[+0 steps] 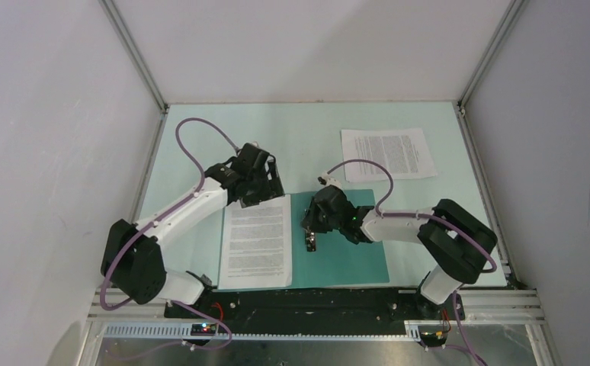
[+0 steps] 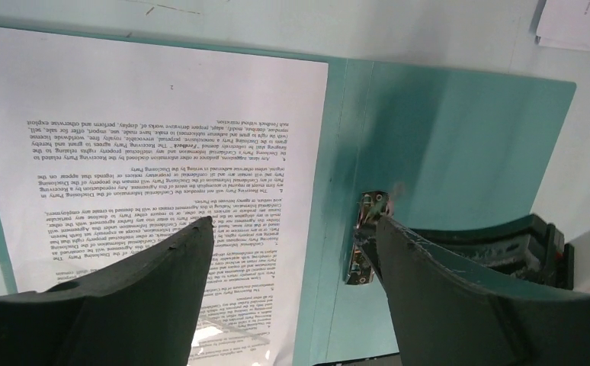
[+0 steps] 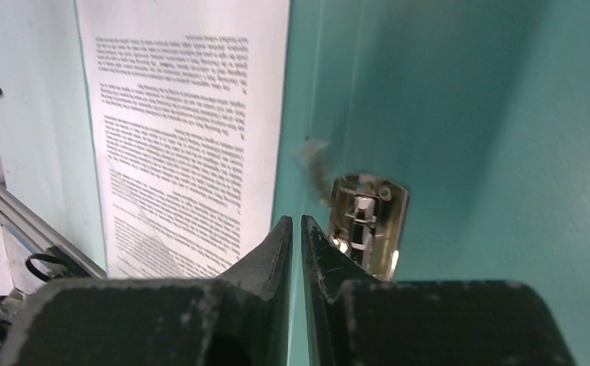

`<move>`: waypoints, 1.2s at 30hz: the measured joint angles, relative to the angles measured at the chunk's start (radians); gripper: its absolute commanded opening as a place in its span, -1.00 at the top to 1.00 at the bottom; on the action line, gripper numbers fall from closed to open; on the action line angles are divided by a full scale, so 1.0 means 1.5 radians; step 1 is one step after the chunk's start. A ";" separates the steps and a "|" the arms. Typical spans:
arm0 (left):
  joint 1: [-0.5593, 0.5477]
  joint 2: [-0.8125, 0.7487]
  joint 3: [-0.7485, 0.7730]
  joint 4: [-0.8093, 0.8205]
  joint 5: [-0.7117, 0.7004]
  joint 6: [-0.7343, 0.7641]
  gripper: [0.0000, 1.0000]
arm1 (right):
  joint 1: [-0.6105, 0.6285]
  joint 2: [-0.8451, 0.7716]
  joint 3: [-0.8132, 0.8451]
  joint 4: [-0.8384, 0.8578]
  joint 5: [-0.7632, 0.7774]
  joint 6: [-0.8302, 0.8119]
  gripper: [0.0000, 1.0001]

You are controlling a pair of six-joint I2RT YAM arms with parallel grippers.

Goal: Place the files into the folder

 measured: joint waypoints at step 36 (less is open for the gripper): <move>-0.001 0.343 0.376 0.139 0.165 0.038 -0.94 | -0.597 -0.176 0.117 -0.173 0.054 -0.019 -0.72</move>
